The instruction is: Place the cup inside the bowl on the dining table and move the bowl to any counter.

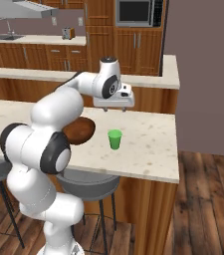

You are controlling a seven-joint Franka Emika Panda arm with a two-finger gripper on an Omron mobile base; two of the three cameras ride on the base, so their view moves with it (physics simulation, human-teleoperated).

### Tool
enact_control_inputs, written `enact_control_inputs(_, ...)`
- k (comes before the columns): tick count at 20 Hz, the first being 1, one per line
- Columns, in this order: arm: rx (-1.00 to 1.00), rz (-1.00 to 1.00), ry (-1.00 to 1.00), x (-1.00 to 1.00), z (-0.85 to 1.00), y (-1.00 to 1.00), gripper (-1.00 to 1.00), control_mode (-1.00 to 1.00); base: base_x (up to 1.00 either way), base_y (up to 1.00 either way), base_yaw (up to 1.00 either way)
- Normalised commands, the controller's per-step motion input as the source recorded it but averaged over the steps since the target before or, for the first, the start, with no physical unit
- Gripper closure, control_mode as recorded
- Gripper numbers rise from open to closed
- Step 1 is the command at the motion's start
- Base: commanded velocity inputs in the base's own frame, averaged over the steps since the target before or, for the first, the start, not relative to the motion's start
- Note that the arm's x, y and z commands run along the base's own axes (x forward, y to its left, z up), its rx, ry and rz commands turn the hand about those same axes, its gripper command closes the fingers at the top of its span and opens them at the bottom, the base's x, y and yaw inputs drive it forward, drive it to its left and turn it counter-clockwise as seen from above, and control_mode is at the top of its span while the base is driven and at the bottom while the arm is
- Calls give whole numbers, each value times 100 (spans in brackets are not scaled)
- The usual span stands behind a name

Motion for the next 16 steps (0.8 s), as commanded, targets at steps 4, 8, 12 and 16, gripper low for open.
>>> enact_control_inputs(4,0,0,0,16,-21,0,-100,-100,0,0,0)
enact_control_inputs(8,0,0,0,12,-27,0,-100,-100,0,0,0)
enact_control_inputs(12,0,0,0,9,-24,0,-100,-100,0,0,0)
enact_control_inputs(16,0,0,0,8,-20,0,-100,-100,0,0,0)
